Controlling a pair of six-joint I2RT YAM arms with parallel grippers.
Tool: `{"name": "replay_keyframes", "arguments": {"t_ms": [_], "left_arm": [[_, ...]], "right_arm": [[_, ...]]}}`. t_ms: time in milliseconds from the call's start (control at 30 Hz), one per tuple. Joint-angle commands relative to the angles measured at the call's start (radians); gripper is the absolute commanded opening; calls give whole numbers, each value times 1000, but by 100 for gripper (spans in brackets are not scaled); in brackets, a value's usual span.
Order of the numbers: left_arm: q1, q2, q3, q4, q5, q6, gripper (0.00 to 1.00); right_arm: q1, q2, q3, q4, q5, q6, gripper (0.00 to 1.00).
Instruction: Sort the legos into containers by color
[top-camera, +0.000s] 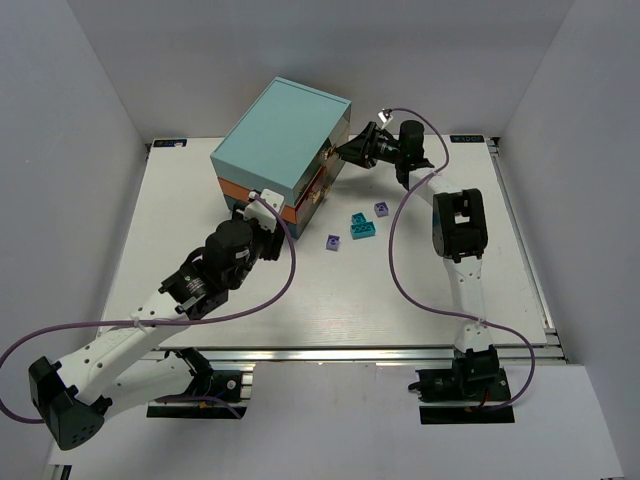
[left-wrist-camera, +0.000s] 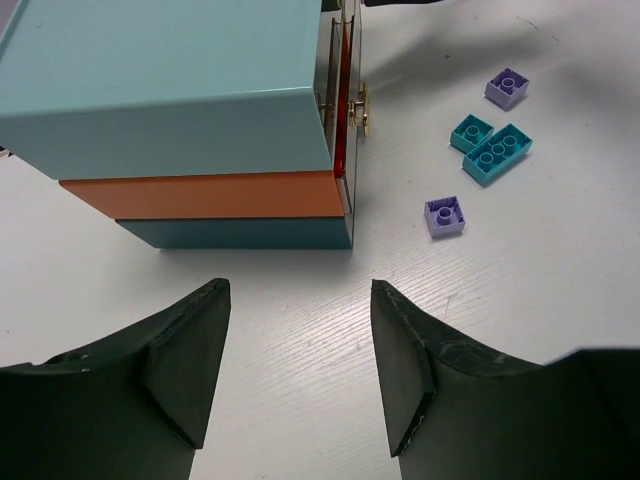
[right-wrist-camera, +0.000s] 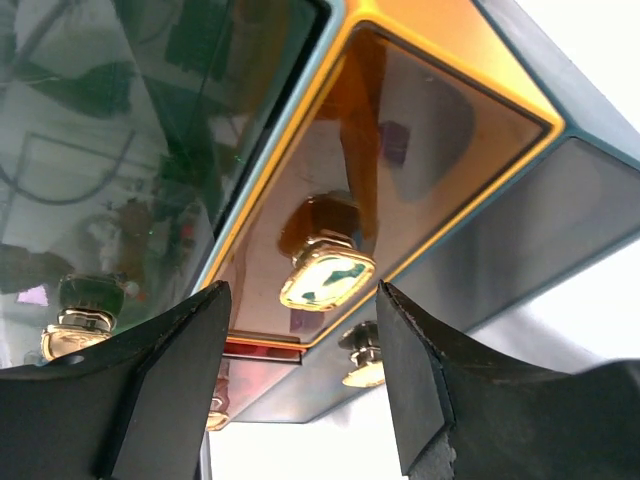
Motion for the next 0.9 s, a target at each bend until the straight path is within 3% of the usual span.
{"name": "replay_keyframes", "arguments": {"t_ms": [0,167,333,600,867], "left_arm": [[4,-5,-4,26,-4,10,68],[14,-5,-4,27,-4,8,68],[14,-3,-6,29,-1,10,68],[14,-3,-11,32,-2,11,68],[14,-11,-14,38,8,14,68]], "right_arm": [[16,21,43,81,-12,37,65],[25,41,42,141,-15,62,57],[27,44,24,205,-22,83,35],[19,42,17,224,-23,75,19],[-42,-5,-56,250,-41,100,13]]}}
